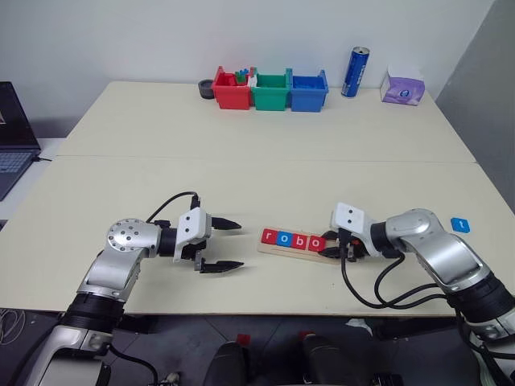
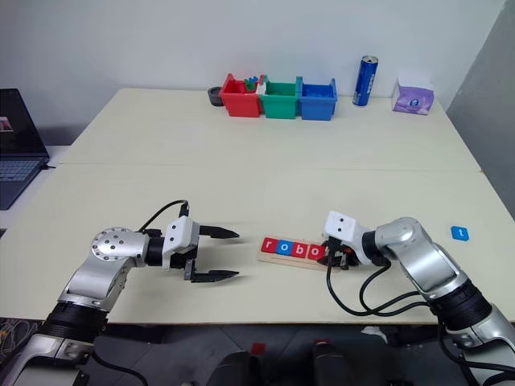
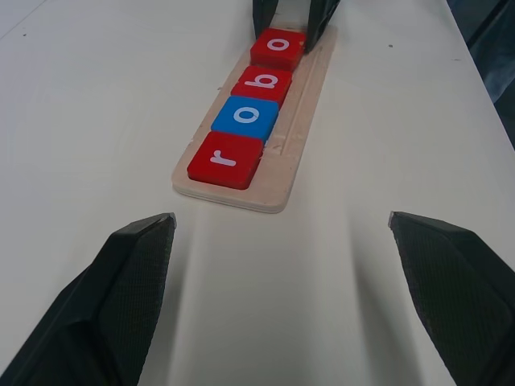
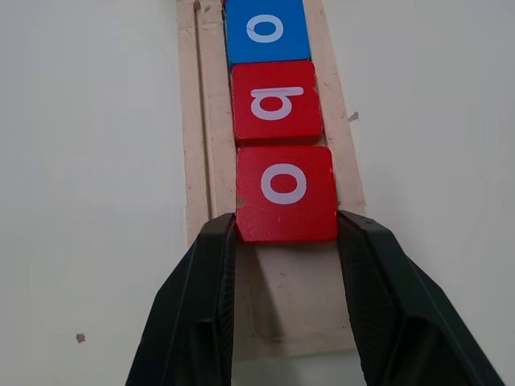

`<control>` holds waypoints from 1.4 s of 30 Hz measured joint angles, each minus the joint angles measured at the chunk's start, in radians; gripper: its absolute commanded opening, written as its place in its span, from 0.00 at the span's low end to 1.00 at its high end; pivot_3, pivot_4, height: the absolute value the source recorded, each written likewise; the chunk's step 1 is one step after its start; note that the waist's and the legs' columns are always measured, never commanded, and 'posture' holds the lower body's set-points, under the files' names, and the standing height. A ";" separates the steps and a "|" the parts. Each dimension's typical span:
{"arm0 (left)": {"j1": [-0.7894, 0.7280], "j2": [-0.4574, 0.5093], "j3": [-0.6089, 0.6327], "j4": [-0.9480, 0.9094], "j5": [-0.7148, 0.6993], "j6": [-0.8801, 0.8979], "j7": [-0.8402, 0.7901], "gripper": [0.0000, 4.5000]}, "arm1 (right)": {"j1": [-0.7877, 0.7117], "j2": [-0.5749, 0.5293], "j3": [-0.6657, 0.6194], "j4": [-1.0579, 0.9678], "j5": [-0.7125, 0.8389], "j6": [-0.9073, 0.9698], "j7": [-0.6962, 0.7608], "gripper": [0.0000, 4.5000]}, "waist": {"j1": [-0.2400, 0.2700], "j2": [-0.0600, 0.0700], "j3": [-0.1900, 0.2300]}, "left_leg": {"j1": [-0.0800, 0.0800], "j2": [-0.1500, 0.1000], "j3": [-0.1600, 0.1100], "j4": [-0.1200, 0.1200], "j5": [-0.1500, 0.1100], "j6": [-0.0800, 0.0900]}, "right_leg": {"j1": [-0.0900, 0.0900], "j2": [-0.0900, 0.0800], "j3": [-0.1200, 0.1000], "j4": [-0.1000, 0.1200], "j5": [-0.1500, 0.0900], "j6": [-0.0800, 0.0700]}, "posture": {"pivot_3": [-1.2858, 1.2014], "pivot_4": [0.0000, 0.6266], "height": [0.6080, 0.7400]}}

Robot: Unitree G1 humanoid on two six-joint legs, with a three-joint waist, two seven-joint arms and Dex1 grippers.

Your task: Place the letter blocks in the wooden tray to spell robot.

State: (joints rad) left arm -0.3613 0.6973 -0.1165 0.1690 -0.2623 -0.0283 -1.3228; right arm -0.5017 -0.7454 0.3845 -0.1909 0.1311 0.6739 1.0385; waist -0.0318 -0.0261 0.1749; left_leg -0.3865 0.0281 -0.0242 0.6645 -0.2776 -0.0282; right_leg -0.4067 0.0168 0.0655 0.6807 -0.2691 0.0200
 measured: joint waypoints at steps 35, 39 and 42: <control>0.000 -0.013 -0.007 -0.003 0.000 0.017 0.002 1.00 | 0.211 -0.001 -0.114 -0.265 0.057 0.143 -0.164 0.01 | 0.000 0.000 0.000 | -0.001 0.000 0.000 0.000 0.000 0.000 | 0.000 0.000 -0.001 0.000 -0.001 0.001 | 0.52 0.24 1.00; 0.000 -0.013 -0.007 -0.008 0.000 0.021 0.003 1.00 | 0.198 0.011 -0.088 -0.244 0.049 0.140 -0.169 0.01 | 0.000 0.000 0.000 | -0.001 0.000 0.000 0.000 0.000 0.000 | 0.000 0.000 -0.001 0.000 -0.001 0.001 | 0.52 0.24 1.00; 0.001 -0.013 -0.007 -0.009 0.000 0.021 0.003 1.00 | 0.182 0.014 -0.086 -0.225 0.047 0.136 -0.171 0.01 | 0.000 0.000 0.000 | -0.001 0.000 0.000 0.000 0.000 0.000 | 0.000 0.000 -0.001 0.000 -0.001 0.001 | 0.52 0.24 1.00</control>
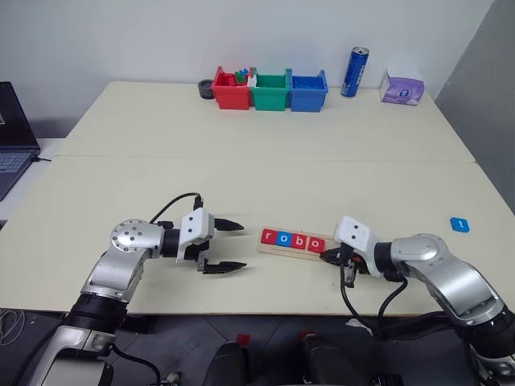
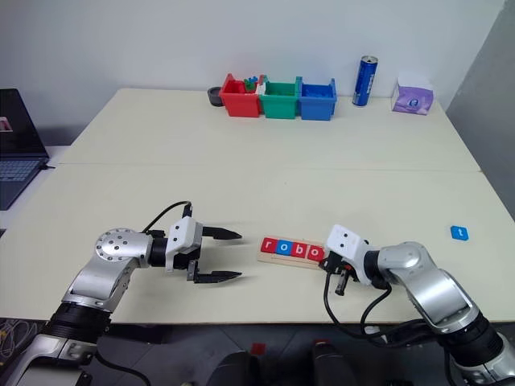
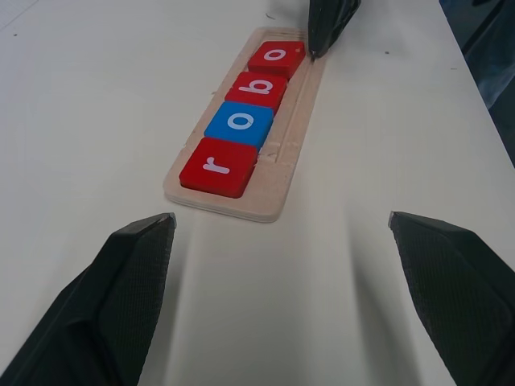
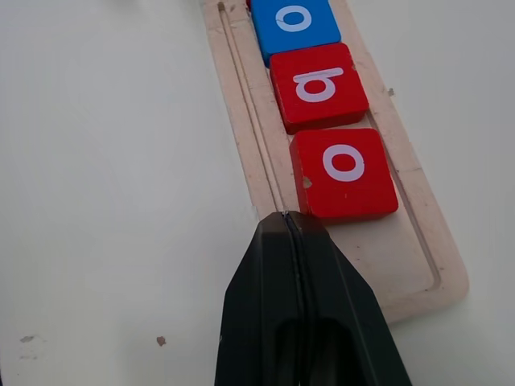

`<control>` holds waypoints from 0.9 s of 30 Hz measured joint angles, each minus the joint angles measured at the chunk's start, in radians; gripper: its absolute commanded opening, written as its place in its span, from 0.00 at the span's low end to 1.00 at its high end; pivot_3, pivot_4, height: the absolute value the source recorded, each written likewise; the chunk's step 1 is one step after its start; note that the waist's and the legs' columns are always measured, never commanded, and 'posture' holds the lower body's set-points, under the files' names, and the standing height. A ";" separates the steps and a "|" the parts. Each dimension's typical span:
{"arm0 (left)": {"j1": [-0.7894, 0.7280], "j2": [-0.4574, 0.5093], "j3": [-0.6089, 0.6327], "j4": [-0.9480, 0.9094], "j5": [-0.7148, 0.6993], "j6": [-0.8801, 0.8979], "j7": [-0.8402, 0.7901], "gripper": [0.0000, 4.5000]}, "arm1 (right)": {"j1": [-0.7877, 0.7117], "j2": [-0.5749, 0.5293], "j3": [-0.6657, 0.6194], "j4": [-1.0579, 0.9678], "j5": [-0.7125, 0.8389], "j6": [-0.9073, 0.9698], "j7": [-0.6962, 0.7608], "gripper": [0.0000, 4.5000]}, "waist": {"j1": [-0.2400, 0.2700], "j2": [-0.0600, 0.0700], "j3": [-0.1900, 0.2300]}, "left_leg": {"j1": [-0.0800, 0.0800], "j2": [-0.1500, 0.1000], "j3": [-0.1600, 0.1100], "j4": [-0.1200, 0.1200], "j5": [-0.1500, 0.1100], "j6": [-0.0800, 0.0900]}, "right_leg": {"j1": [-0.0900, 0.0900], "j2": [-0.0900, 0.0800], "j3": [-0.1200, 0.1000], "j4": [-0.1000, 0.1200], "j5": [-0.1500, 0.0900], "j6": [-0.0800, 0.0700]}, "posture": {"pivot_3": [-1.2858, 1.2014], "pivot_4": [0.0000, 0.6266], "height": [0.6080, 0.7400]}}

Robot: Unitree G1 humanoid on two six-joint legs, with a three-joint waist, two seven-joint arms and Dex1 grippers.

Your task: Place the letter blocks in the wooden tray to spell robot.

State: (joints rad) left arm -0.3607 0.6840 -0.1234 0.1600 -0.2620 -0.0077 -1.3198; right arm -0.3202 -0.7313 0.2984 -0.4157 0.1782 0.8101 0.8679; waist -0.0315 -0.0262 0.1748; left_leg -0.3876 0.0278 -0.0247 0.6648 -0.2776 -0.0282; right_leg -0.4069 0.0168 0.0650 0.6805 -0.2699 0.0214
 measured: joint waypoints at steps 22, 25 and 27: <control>0.000 -0.002 0.000 -0.036 0.000 0.025 0.010 1.00 | -0.028 -0.044 0.000 0.033 0.001 -0.038 0.025 0.01 | 0.000 0.000 0.000 | 0.000 0.000 0.000 0.000 0.000 0.000 | 0.000 0.000 0.000 0.000 0.000 0.000 | 0.52 0.24 1.00; 0.000 -0.002 0.000 -0.036 0.000 0.028 0.015 1.00 | -0.036 -0.048 -0.003 0.060 -0.001 -0.048 0.026 0.01 | 0.000 0.000 0.000 | 0.000 0.000 0.000 0.000 0.000 0.000 | 0.000 0.000 0.000 0.000 0.000 0.000 | 0.52 0.24 1.00; 0.000 -0.002 0.000 -0.036 0.000 0.029 0.018 1.00 | -0.047 -0.049 -0.001 0.084 -0.014 -0.066 0.027 0.01 | 0.000 0.000 0.000 | 0.000 0.000 0.000 0.000 0.000 0.000 | 0.000 0.000 0.000 0.000 0.000 0.000 | 0.52 0.24 1.00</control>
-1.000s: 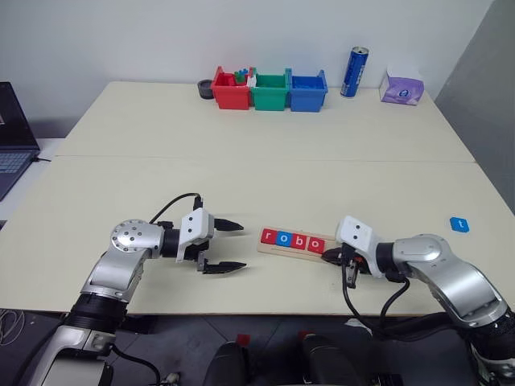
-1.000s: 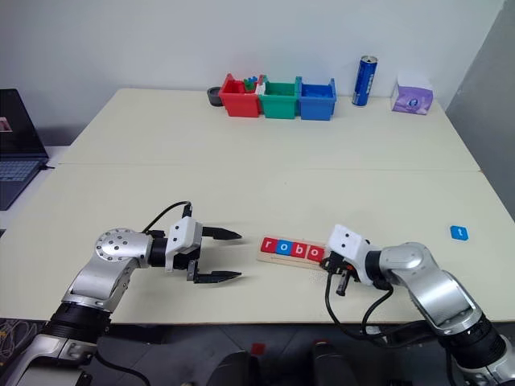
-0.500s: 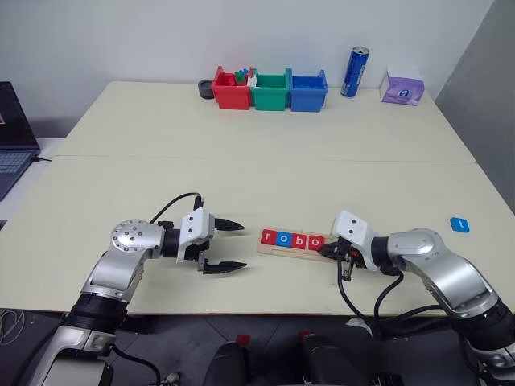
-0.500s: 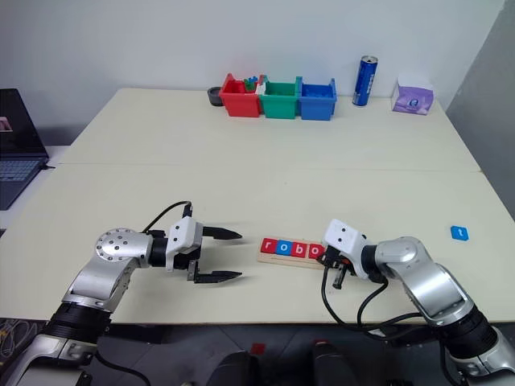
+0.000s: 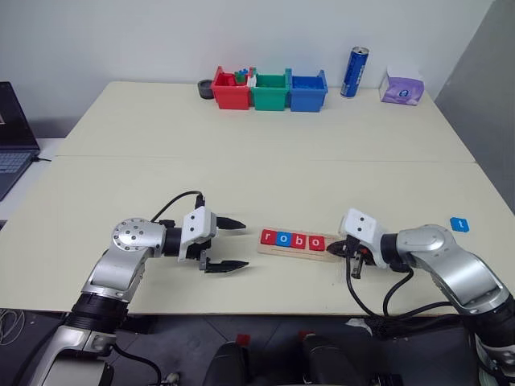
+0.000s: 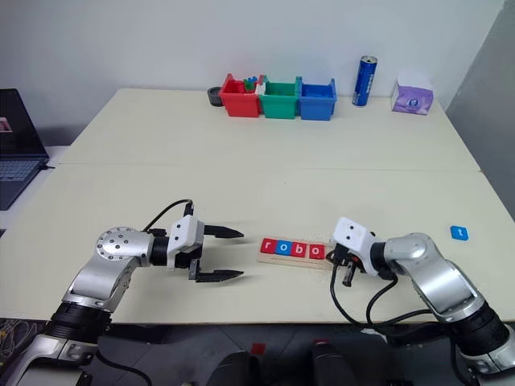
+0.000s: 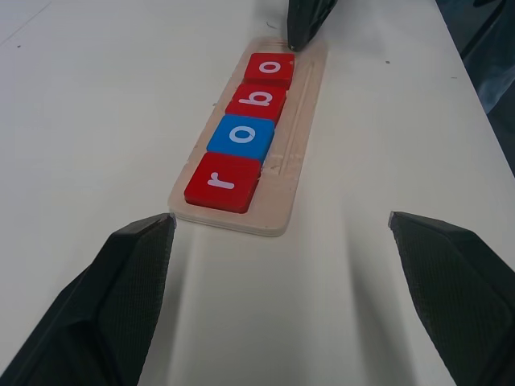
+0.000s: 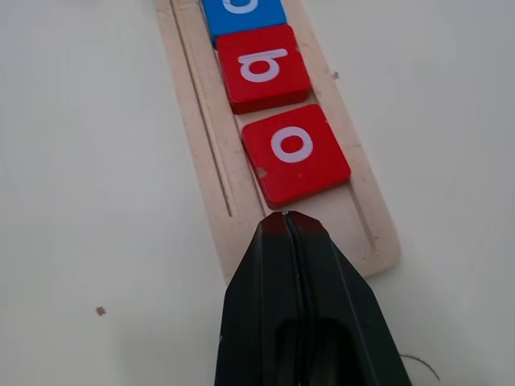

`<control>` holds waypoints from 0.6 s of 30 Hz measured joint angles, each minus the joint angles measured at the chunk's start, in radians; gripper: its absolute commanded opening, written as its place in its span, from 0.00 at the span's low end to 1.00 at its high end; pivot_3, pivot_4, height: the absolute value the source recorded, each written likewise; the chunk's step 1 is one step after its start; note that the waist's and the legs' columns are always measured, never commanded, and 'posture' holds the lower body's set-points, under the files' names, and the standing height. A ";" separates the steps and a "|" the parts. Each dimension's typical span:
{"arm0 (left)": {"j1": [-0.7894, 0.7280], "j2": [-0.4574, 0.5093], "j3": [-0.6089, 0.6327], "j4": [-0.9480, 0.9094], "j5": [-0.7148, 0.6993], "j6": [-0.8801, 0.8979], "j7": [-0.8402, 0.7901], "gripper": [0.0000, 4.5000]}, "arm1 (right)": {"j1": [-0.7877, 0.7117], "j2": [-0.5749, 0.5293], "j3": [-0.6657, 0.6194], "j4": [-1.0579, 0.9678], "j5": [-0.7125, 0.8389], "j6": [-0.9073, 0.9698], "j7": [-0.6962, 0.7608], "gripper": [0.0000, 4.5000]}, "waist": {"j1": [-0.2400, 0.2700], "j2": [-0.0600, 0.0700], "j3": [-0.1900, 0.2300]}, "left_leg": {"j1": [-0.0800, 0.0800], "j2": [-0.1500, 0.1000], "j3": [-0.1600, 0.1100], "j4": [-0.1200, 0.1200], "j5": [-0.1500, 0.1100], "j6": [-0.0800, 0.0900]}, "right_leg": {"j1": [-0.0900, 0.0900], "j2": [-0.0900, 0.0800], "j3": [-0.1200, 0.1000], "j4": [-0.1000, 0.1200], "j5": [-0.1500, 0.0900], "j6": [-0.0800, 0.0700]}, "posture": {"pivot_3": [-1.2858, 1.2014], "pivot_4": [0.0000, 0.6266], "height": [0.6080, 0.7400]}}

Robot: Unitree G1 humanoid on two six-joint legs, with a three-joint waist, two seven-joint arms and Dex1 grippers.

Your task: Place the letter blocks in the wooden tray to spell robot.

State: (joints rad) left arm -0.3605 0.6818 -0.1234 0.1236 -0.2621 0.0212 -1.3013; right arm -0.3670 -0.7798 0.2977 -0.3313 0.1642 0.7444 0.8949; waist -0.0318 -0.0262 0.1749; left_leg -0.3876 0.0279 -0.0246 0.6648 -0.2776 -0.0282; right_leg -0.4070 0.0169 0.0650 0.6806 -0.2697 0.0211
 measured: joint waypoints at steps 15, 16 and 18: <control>0.001 0.000 0.000 -0.005 0.000 0.010 0.003 1.00 | -0.045 0.008 0.045 0.056 -0.037 -0.040 0.029 0.01 | 0.000 0.000 0.000 | 0.000 0.000 0.000 0.000 0.000 0.000 | 0.000 0.000 0.000 0.000 0.001 -0.001 | 0.52 0.24 1.00; 0.001 0.000 0.000 -0.005 0.000 0.010 0.003 1.00 | -0.049 0.013 0.049 0.064 -0.043 -0.043 0.029 0.01 | 0.000 0.000 0.000 | 0.000 0.000 0.000 0.000 0.000 0.000 | 0.000 0.000 0.000 0.000 0.001 -0.001 | 0.52 0.24 1.00; 0.001 -0.001 0.000 -0.005 0.000 0.009 0.003 1.00 | -0.059 0.018 0.059 0.066 -0.053 -0.045 0.029 0.01 | 0.000 0.000 0.000 | 0.000 0.000 0.000 0.000 0.000 0.000 | 0.000 0.000 0.000 0.000 0.001 -0.001 | 0.52 0.24 1.00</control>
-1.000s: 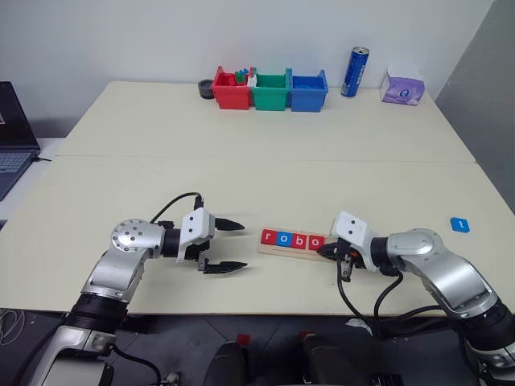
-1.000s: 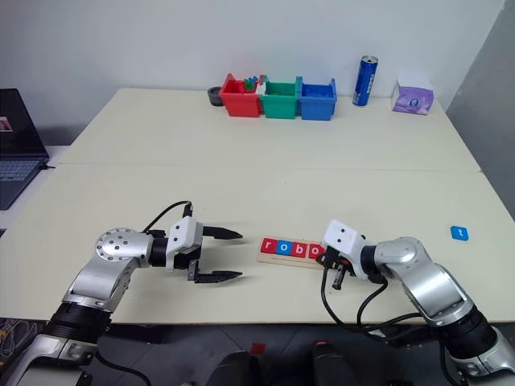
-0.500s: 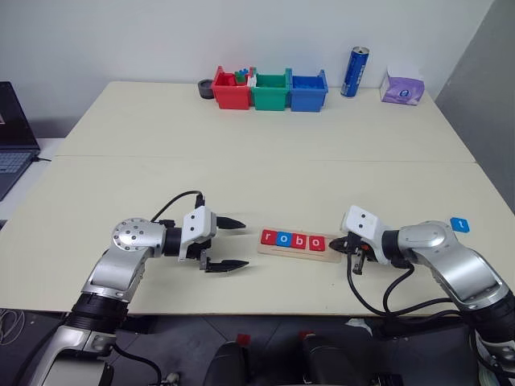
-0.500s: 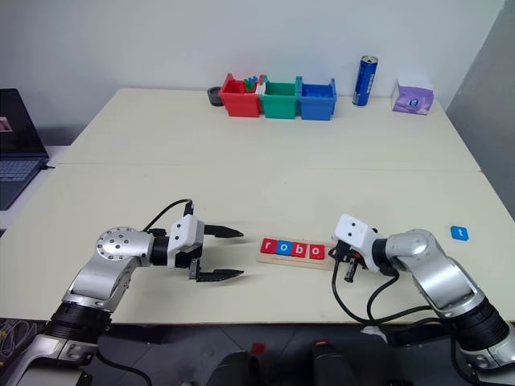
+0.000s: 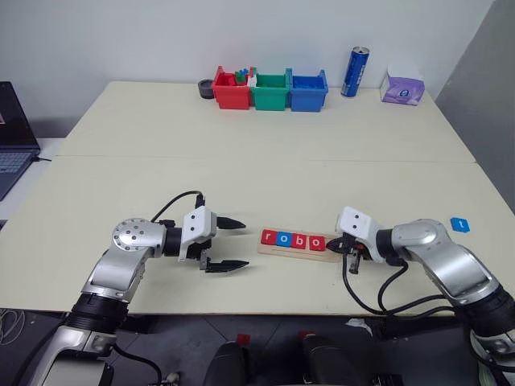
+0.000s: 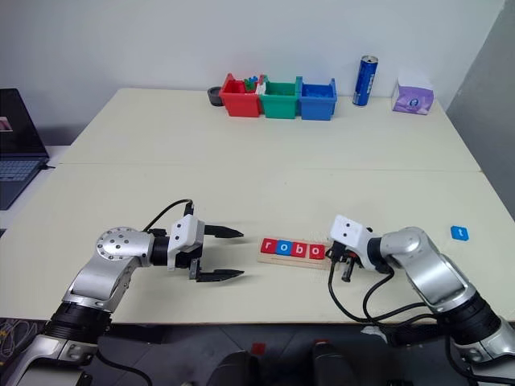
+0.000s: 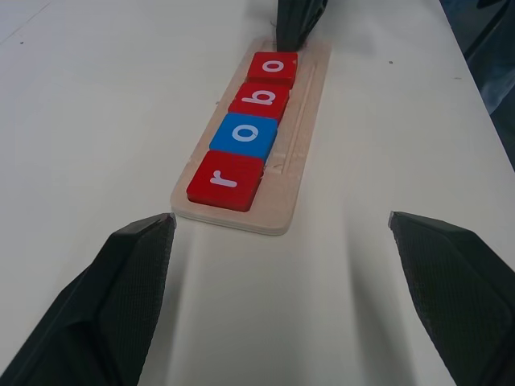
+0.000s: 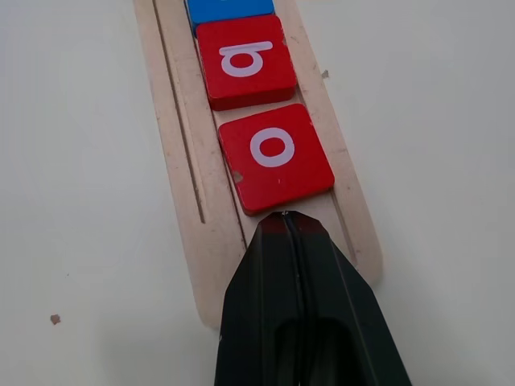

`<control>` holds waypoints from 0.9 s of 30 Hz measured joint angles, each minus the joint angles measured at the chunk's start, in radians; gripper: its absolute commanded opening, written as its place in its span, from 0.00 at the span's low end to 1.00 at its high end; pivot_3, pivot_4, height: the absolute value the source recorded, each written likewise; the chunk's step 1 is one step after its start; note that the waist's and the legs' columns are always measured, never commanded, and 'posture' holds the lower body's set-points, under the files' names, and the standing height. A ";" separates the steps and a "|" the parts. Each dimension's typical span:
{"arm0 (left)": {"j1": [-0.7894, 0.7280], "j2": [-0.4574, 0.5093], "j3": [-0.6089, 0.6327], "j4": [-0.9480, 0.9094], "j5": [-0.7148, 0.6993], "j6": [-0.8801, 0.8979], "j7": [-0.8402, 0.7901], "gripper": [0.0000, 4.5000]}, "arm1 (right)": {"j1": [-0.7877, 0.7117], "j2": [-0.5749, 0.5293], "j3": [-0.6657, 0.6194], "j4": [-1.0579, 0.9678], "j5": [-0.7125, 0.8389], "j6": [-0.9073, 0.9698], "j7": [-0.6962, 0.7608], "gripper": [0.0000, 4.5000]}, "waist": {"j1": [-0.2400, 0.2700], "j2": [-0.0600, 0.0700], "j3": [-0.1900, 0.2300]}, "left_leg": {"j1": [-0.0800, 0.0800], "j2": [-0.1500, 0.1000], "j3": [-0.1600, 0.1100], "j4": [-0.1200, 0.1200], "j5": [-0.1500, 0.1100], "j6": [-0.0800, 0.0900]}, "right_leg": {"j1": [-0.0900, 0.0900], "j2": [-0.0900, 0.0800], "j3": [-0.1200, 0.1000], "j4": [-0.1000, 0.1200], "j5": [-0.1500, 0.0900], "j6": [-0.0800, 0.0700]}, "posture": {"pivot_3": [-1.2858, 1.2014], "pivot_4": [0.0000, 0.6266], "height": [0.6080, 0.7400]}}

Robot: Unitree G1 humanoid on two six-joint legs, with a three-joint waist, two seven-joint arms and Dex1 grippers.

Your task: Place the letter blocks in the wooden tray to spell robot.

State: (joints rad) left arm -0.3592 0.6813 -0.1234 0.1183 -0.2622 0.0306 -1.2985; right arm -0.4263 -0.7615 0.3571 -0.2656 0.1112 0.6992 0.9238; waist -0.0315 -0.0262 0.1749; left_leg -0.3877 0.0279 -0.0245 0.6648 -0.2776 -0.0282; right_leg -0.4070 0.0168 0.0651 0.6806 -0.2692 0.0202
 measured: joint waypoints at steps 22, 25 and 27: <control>0.009 -0.007 -0.002 -0.013 -0.001 0.008 0.011 1.00 | 0.105 0.015 -0.286 -0.066 0.037 0.016 -0.102 0.28 | 0.004 0.000 0.000 | -0.002 0.000 -0.001 0.000 0.000 0.000 | 0.000 -0.001 -0.001 0.000 0.000 0.000 | 0.52 0.24 1.00; 0.013 -0.012 -0.003 -0.017 -0.002 0.011 0.019 1.00 | 0.169 0.091 -0.471 -0.066 0.048 0.037 -0.234 0.51 | 0.004 0.000 0.000 | -0.002 0.000 -0.001 0.000 0.000 0.000 | 0.000 -0.001 -0.001 0.000 0.000 0.000 | 0.52 0.24 1.00; 0.012 -0.020 -0.006 -0.023 -0.003 0.015 0.021 1.00 | 0.211 0.175 -0.586 -0.066 0.043 0.033 -0.352 0.67 | 0.003 0.000 0.000 | -0.002 0.000 -0.001 0.000 0.000 0.000 | 0.000 0.000 0.000 0.001 0.000 0.000 | 0.52 0.24 1.00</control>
State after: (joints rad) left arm -0.3472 0.6608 -0.1290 0.0951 -0.2648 0.0451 -1.2775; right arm -0.2153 -0.5870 -0.2292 -0.3317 0.1540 0.7327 0.5718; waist -0.0284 -0.0265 0.1745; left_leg -0.3893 0.0277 -0.0257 0.6647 -0.2776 -0.0284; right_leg -0.4072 0.0164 0.0647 0.6811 -0.2690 0.0199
